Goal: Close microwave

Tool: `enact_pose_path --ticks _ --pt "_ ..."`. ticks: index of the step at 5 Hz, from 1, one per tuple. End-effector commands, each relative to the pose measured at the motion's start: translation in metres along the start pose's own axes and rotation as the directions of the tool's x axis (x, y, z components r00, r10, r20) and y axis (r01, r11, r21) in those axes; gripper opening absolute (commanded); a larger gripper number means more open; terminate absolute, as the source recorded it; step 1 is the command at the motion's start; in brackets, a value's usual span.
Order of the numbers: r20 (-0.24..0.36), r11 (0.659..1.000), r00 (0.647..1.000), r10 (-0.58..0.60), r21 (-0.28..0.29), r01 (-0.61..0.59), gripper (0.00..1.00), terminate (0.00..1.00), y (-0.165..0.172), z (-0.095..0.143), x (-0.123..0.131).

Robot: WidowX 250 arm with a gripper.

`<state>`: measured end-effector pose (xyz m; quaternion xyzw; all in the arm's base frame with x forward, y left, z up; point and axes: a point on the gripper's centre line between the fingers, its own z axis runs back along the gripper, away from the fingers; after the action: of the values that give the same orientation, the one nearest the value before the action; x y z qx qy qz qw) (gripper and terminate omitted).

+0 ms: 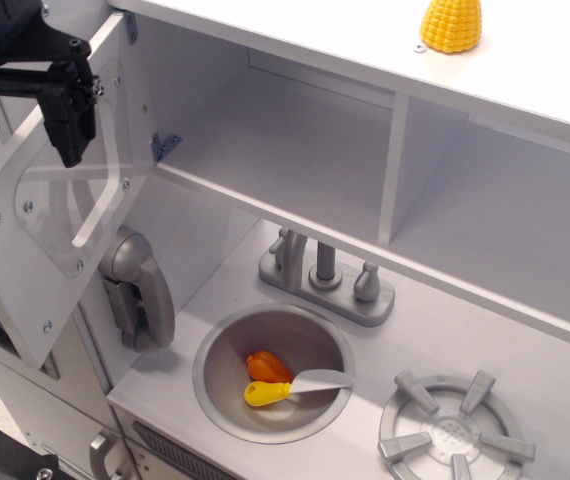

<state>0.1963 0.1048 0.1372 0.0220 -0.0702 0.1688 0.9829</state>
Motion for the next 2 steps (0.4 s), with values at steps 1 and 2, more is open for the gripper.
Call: enact_pose_path --ticks 1,2 --pt "0.022 0.999 1.0 0.012 -0.041 -0.012 1.0 0.0 -0.029 -0.031 0.002" --pt "0.013 0.995 0.999 0.048 -0.088 -0.047 1.0 0.0 -0.059 -0.034 0.004"
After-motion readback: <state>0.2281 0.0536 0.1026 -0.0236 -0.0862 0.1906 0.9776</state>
